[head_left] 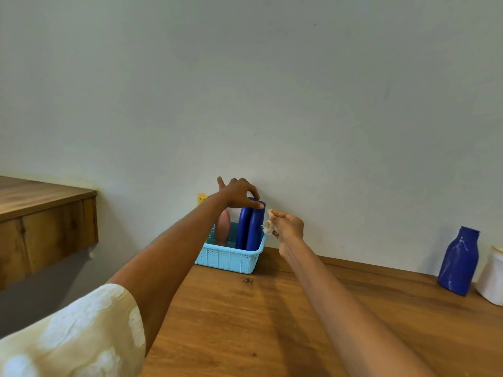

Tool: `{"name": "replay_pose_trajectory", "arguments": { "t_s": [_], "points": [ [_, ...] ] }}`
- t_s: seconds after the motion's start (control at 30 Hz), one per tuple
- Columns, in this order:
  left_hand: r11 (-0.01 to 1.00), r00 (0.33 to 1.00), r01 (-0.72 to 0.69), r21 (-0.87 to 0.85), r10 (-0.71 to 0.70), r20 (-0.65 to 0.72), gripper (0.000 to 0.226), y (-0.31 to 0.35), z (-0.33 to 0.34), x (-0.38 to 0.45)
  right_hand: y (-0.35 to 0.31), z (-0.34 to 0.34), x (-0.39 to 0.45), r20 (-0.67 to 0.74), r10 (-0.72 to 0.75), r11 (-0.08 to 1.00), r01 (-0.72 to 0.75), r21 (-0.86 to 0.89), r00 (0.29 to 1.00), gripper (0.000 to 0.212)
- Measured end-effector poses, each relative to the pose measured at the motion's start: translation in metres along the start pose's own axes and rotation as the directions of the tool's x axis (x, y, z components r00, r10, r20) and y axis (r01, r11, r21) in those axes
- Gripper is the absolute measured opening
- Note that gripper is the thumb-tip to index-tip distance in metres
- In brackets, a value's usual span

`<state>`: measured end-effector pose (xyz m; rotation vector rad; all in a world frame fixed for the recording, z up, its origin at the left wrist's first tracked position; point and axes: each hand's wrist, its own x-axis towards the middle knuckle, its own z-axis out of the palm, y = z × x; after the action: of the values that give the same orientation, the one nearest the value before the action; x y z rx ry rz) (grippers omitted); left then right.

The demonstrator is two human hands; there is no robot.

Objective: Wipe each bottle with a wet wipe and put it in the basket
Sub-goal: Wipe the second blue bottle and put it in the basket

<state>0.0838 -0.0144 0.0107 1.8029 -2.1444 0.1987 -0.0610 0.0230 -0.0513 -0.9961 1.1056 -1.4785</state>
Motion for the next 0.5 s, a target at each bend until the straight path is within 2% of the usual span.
{"name": "replay_pose_trajectory", "arguments": {
  "t_s": [0.2, 0.5],
  "points": [
    [0.998, 1.000, -0.011, 0.058, 0.012, -0.001, 0.039, -0.0019, -0.0061, -0.0025, 0.0017, -0.0010, 0.0009, 0.010, -0.008, 1.000, 0.008, -0.006, 1.000, 0.013],
    [0.999, 0.999, 0.004, -0.049, -0.007, -0.054, 0.039, -0.0017, -0.0013, -0.0040, 0.0050, -0.0048, 0.0022, 0.000, -0.011, 1.000, 0.011, -0.011, 1.000, 0.014]
  ]
}}
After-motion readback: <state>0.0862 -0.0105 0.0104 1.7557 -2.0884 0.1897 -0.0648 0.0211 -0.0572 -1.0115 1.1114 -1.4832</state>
